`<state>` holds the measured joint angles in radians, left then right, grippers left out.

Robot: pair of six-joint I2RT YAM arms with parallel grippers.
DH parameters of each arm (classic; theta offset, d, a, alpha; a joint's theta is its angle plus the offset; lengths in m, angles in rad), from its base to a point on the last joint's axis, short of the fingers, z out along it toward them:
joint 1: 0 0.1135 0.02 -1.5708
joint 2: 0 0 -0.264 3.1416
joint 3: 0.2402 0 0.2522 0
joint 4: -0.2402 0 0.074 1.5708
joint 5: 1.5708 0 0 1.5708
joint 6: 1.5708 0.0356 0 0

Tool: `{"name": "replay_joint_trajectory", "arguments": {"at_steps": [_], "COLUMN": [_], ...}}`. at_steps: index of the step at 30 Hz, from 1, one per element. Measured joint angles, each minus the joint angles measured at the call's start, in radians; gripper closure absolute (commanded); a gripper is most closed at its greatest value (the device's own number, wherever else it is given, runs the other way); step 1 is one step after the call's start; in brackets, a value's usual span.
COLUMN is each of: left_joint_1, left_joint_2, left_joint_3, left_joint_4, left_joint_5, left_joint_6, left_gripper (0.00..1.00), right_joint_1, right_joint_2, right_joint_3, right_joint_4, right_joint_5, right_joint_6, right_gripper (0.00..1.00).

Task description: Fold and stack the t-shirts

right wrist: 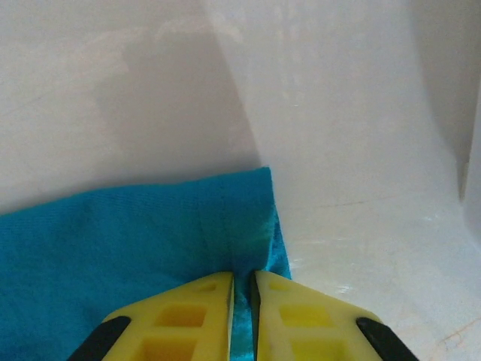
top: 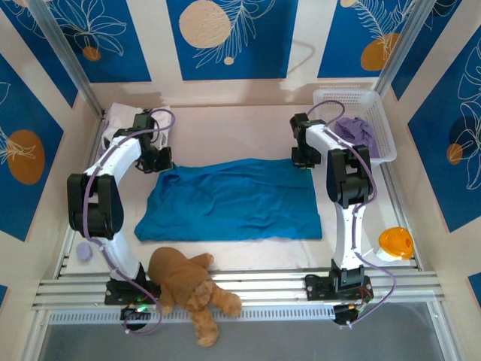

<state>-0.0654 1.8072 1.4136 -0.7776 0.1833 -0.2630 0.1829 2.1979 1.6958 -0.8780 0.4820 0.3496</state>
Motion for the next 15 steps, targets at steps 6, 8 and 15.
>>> {"name": "replay_joint_trajectory", "arguments": {"at_steps": [6,8,15], "left_joint_1": [0.000,0.000,0.000], "left_joint_2": [0.000,0.000,0.000], "left_joint_3": [0.000,0.000,0.000], "left_joint_4": [0.000,0.000,-0.006], "left_joint_5": [0.000,0.000,0.000], "left_joint_6": [0.000,0.000,0.000], "left_gripper": [1.00,1.00,1.00], "right_joint_1": [-0.002,-0.004,-0.011], "right_joint_2": [0.001,0.001,-0.001], "right_joint_3": [0.000,0.001,0.004], "right_joint_4": [0.000,0.000,-0.001], "right_joint_5": [-0.006,-0.011,-0.022], "right_joint_6": [0.002,0.005,0.011], "right_gripper": [0.92,0.97,1.00]}}
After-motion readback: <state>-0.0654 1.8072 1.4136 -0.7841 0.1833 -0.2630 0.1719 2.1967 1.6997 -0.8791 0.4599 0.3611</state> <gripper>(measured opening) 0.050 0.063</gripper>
